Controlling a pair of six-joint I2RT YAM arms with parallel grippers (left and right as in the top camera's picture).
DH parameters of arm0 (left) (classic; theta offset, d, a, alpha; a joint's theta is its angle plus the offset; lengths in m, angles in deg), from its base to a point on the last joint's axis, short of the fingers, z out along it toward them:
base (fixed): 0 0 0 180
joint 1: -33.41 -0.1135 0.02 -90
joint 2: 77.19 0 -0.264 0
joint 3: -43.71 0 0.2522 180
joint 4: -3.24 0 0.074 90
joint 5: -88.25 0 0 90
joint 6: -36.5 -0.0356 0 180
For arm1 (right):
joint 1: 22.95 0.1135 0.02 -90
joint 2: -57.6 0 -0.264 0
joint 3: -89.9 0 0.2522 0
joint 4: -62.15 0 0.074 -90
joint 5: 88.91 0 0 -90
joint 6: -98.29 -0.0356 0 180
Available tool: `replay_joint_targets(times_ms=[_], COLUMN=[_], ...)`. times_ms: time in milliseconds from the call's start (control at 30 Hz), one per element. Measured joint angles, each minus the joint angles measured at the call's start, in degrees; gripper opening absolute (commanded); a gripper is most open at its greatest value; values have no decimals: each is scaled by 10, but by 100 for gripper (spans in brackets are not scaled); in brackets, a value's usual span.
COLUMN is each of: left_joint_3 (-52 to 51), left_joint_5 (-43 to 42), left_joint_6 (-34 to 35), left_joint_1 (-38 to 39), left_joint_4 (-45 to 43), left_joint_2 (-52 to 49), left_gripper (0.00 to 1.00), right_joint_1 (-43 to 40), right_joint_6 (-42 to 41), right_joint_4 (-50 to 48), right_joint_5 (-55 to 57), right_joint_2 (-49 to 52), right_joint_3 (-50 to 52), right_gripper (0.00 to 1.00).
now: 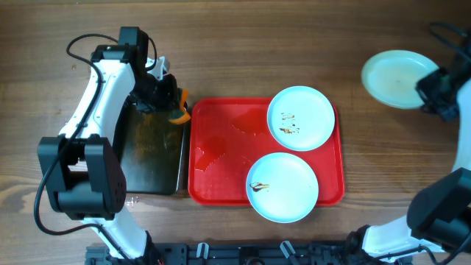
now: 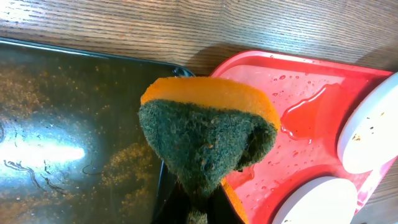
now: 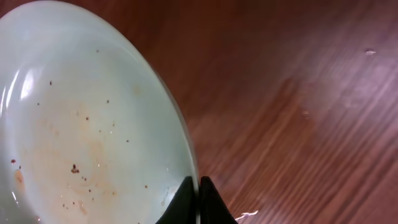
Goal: Clean dirty plates on tray and stack at the side
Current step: 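Carry the plate right and set it on the table beside the tray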
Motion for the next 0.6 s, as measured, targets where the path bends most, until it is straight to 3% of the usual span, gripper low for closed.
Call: replay_joint_targets(times_ms=[167, 600], left_joint_3=[0, 0], left_joint_5=[0, 0], left_joint_6=[0, 0], left_joint_1=[0, 0], left_joint_4=[0, 20], left_joint_2=[0, 0], left_gripper=[4, 4], right_joint_1=[-52, -56], right_joint_6=[0, 1], right_joint_4=[-3, -78], right_joint_5=[-5, -16], right_joint_2=[0, 99], right_joint_3=[18, 94], right_gripper=[5, 5])
